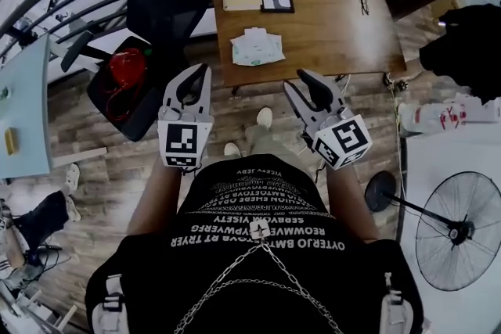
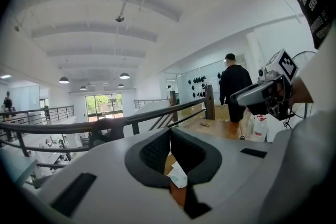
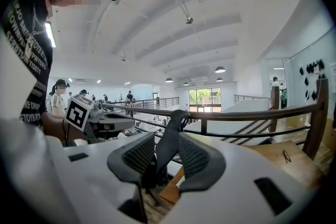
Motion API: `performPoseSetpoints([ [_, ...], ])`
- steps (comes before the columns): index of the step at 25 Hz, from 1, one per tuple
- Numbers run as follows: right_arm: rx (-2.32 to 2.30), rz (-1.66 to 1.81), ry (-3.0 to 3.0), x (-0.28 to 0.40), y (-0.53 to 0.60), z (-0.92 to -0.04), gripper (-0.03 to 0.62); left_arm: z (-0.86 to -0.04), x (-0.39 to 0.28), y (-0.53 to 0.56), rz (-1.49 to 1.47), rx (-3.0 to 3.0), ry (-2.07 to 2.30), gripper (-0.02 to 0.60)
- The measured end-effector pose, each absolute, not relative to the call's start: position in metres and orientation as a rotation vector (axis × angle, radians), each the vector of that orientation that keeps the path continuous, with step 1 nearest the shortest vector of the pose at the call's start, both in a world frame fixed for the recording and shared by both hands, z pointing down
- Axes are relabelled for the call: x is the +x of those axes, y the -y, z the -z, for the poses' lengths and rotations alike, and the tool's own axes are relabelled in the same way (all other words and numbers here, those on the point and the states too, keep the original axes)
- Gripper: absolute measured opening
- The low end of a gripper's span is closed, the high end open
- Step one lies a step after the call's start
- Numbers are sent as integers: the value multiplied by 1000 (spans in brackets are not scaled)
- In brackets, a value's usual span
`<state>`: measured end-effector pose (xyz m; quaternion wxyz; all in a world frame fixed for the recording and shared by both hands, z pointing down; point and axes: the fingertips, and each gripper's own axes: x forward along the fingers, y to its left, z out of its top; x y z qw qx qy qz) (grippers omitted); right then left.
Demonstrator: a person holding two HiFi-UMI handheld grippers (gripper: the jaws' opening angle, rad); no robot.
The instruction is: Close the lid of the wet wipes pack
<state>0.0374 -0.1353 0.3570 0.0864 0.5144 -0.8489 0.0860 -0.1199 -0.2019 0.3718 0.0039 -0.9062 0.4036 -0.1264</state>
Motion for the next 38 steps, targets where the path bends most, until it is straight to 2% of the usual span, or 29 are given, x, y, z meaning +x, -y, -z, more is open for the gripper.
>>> performPoseSetpoints([
  [25, 1328, -455, 2605, 80, 245, -412, 149, -418, -64, 283, 602, -2815, -1380, 28],
  [38, 1209, -493, 2663, 130, 309, -428, 149, -426, -15, 331, 642, -2767, -1468, 28],
])
